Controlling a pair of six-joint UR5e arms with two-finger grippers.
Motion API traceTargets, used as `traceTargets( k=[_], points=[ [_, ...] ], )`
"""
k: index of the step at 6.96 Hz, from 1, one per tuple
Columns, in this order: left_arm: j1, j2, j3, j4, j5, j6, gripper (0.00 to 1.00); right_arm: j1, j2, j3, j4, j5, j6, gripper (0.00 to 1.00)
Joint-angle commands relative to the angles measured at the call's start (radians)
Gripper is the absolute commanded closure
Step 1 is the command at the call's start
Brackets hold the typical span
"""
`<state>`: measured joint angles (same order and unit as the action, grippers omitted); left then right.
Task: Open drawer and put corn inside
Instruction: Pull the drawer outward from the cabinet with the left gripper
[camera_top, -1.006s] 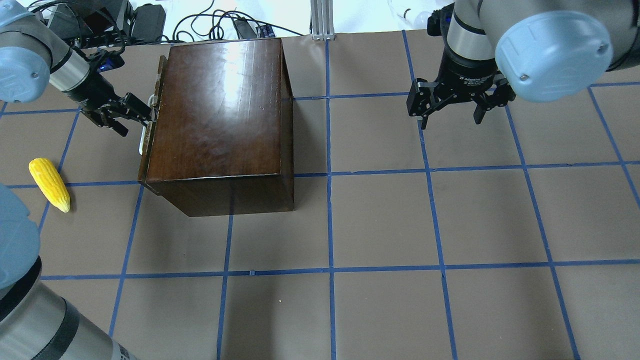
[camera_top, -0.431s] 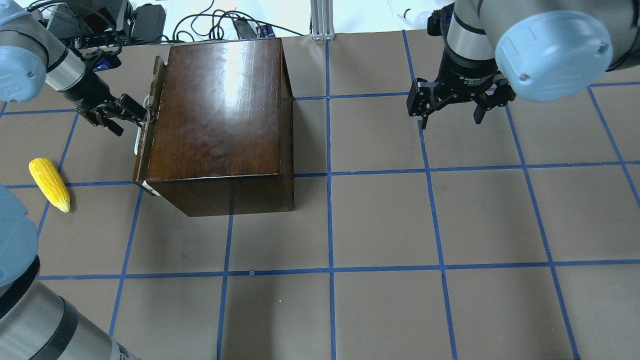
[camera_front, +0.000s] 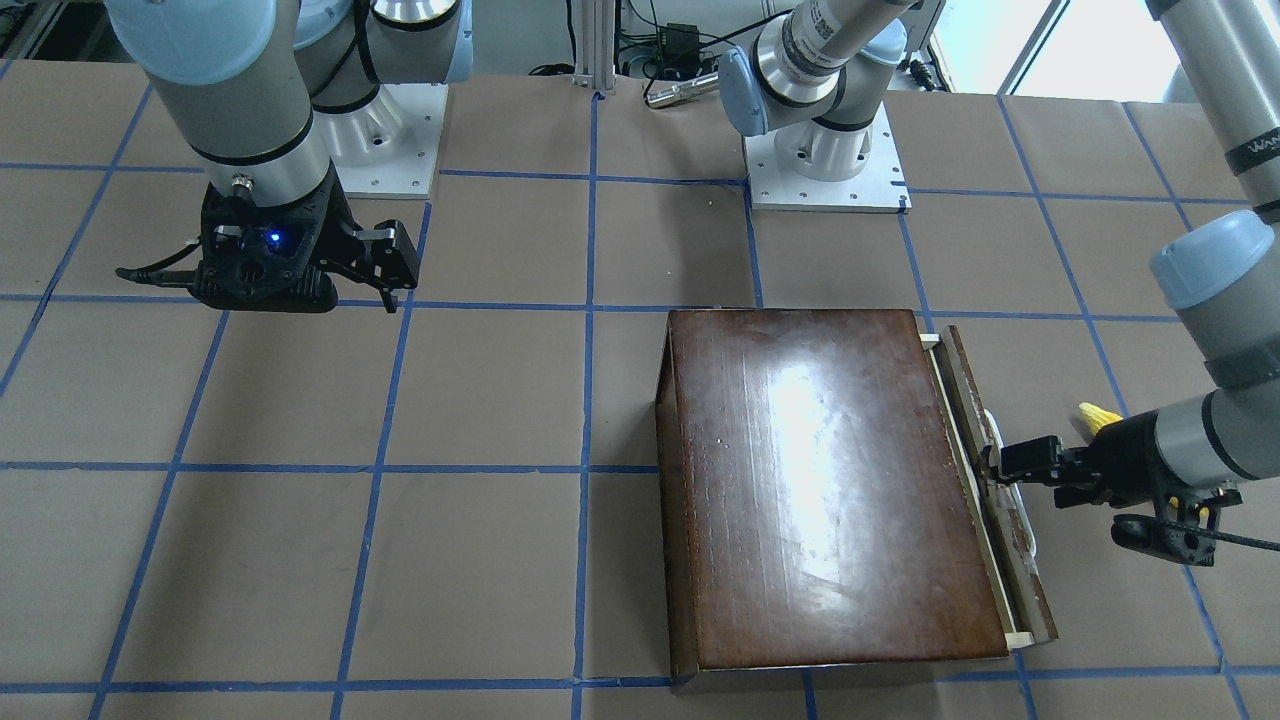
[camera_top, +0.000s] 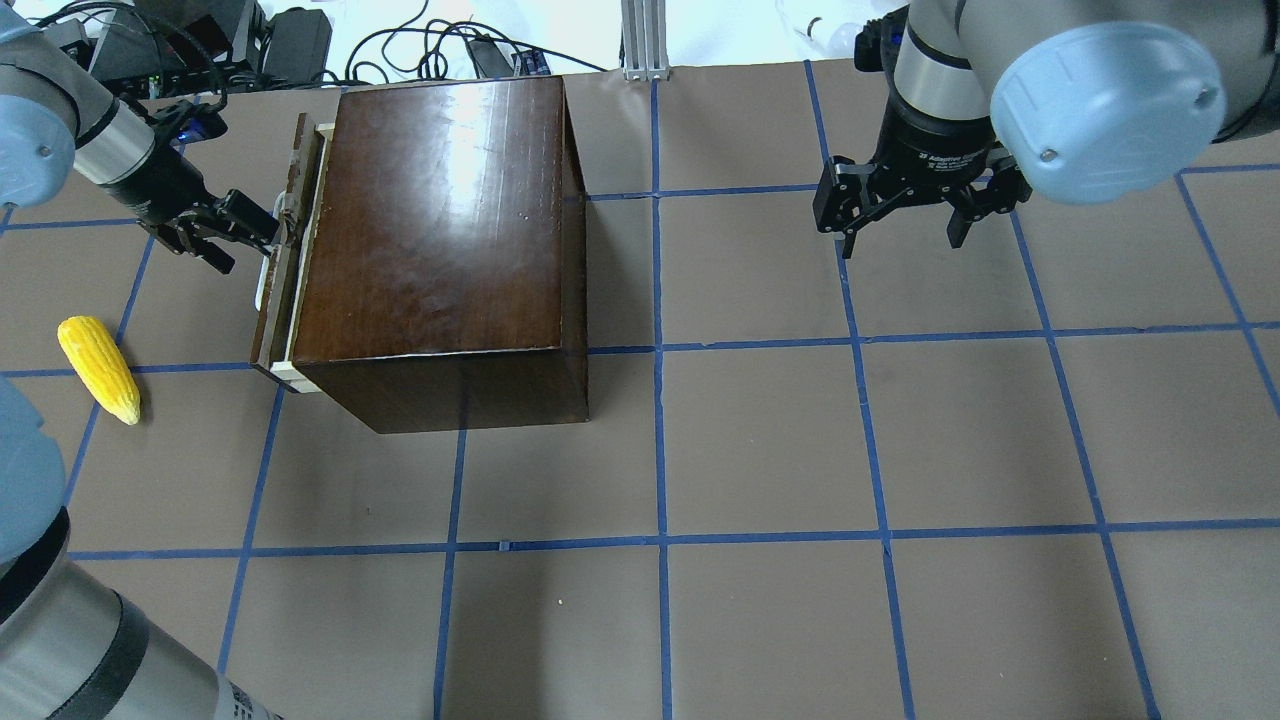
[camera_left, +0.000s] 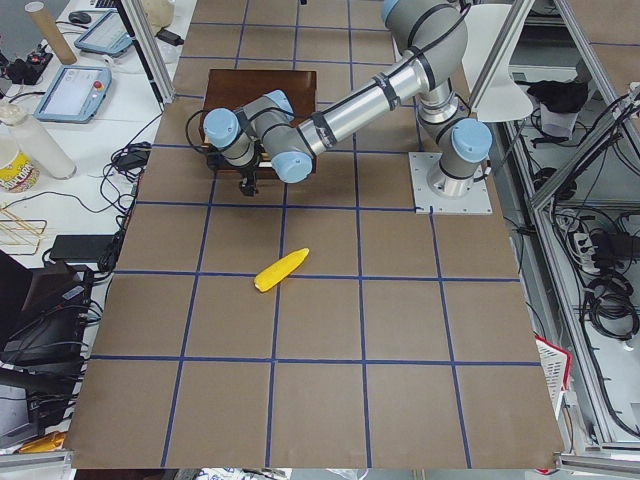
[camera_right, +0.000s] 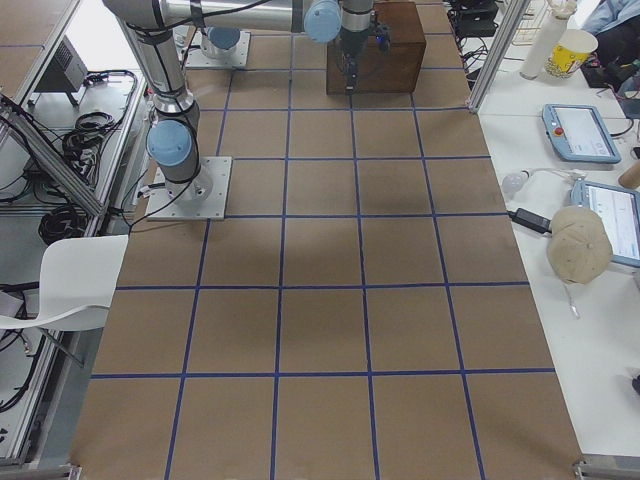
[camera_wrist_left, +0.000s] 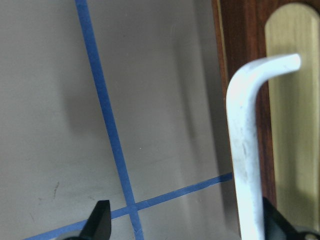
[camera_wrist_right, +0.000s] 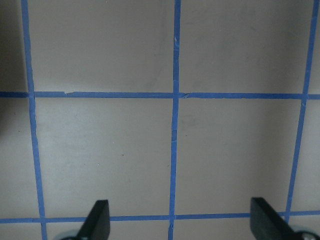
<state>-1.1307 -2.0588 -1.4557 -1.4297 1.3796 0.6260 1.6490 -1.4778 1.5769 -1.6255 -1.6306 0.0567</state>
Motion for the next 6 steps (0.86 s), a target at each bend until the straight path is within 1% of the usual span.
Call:
traceTargets(
  k=[1,6],
  points=[
    [0.017,0.0,0.0,0.0,-0.001,0.003,0.0,0.0,0.001,0.0,0.0,0.0,0.0,0.0],
    [0.043,0.0,0.015,-0.005,0.001,0.038,0.0,0.0,0.001,0.0,0.0,0.0,0.0,0.0]
  ],
)
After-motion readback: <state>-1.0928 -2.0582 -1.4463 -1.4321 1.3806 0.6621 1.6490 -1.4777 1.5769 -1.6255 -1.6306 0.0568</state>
